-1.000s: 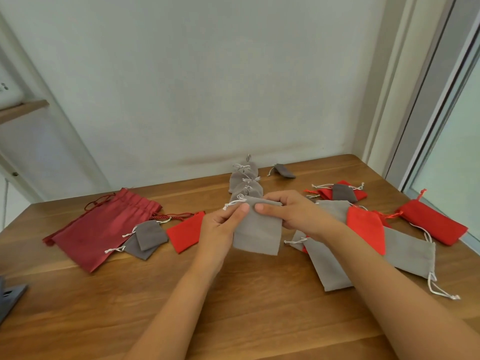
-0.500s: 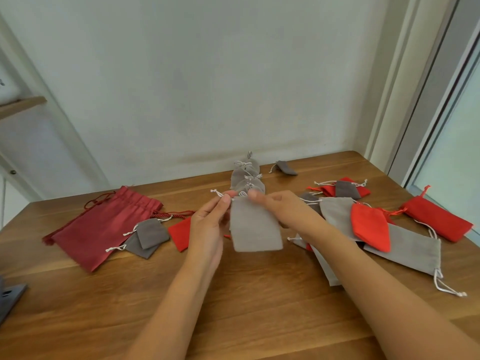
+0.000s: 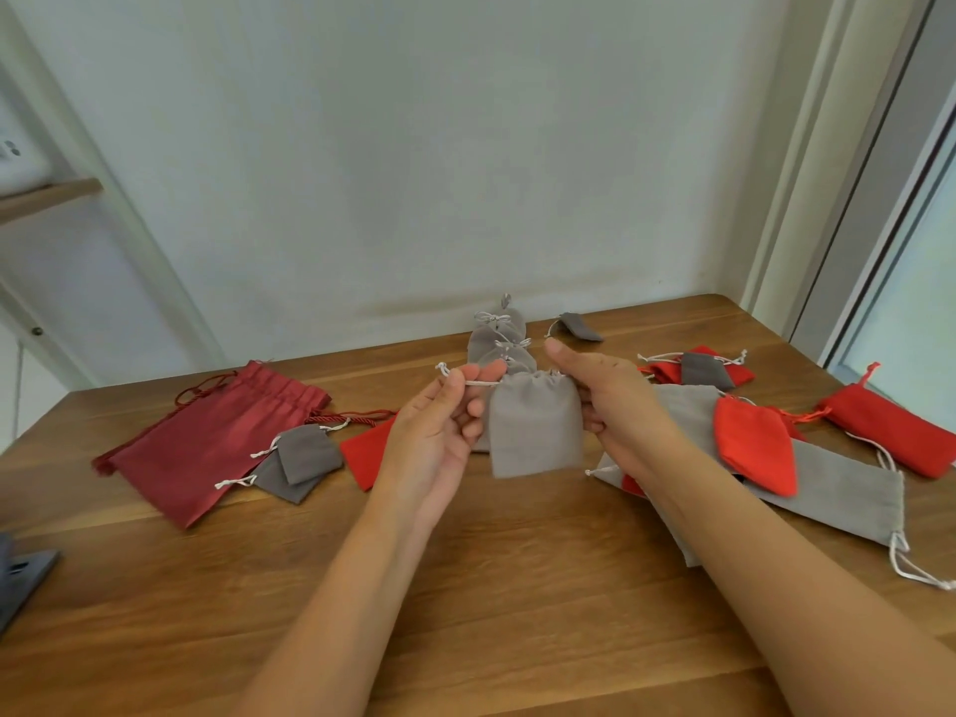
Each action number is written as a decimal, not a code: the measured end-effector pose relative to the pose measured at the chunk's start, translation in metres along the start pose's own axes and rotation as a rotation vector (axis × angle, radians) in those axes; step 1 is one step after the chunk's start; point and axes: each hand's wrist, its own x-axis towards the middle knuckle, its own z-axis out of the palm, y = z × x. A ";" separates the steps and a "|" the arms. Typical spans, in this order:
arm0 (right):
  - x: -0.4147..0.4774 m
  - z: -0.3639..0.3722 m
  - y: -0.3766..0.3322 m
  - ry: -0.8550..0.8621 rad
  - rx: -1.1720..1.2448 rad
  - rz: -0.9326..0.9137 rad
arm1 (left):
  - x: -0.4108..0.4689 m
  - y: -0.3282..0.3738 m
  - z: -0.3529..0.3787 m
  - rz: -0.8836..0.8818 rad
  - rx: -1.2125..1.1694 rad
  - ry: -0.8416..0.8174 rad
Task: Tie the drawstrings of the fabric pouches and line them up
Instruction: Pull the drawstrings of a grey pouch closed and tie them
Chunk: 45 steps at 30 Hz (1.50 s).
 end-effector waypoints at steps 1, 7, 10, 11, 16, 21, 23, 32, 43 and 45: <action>0.002 -0.004 0.000 0.002 0.022 -0.016 | 0.000 0.000 -0.001 0.002 0.021 0.002; 0.015 -0.027 -0.004 0.061 0.193 -0.120 | 0.000 -0.003 -0.001 0.042 0.224 -0.027; 0.017 -0.026 -0.002 0.058 0.240 -0.136 | 0.001 -0.002 -0.003 0.052 0.248 -0.041; 0.017 -0.026 0.000 0.043 0.241 -0.143 | 0.002 -0.001 -0.005 0.056 0.249 -0.044; 0.013 -0.018 0.011 -0.163 0.174 -0.151 | 0.004 0.009 -0.017 0.071 0.228 -0.036; 0.008 -0.006 0.015 -0.354 -0.078 -0.218 | 0.002 0.008 -0.016 0.015 0.457 -0.059; 0.002 -0.002 0.016 -0.419 -0.197 -0.242 | 0.000 0.002 -0.014 -0.035 0.565 -0.087; -0.006 0.003 0.011 -0.391 -0.568 -0.426 | -0.001 -0.007 -0.012 -0.048 0.877 -0.114; -0.006 0.004 0.011 -0.463 -0.350 -0.275 | -0.003 -0.005 -0.012 -0.104 0.751 -0.270; -0.004 0.004 0.013 -0.422 -0.378 -0.284 | -0.003 -0.005 -0.012 -0.152 0.640 -0.224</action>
